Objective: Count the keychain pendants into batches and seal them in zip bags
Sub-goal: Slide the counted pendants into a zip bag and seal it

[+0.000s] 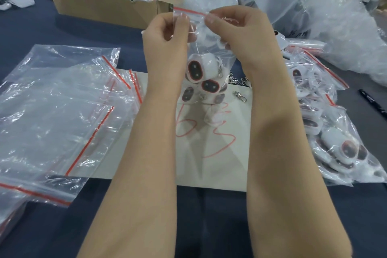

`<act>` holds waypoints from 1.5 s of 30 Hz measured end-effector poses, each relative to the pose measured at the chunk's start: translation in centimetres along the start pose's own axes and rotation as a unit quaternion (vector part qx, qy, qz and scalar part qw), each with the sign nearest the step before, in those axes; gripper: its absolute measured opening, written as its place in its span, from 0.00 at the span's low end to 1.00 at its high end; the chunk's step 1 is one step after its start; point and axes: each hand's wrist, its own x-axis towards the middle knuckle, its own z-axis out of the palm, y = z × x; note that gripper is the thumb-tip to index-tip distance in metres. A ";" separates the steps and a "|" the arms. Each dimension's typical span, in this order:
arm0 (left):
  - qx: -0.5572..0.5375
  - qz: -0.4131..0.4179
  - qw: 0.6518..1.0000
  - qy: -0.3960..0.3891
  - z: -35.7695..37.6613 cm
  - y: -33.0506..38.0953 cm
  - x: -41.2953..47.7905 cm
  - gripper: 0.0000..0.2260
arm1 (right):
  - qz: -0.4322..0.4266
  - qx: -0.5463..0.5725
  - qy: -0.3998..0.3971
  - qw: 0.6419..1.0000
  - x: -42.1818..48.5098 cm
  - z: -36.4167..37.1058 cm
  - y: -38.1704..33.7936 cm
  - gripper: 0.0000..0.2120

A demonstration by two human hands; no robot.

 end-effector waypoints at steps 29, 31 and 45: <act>-0.025 0.005 0.998 0.056 -0.1 -0.2 -0.1 0.08 | 0.025 -0.064 0.008 0.998 -0.1 -1.4 1.2 0.07; -0.042 0.002 0.997 0.061 -0.1 -0.2 -0.1 0.08 | 0.070 0.064 0.005 0.995 -0.4 -1.2 1.3 0.05; -0.008 -0.071 0.997 -0.020 -0.4 -0.9 0.4 0.07 | 0.064 0.162 -0.037 0.984 -0.1 0.6 2.0 0.03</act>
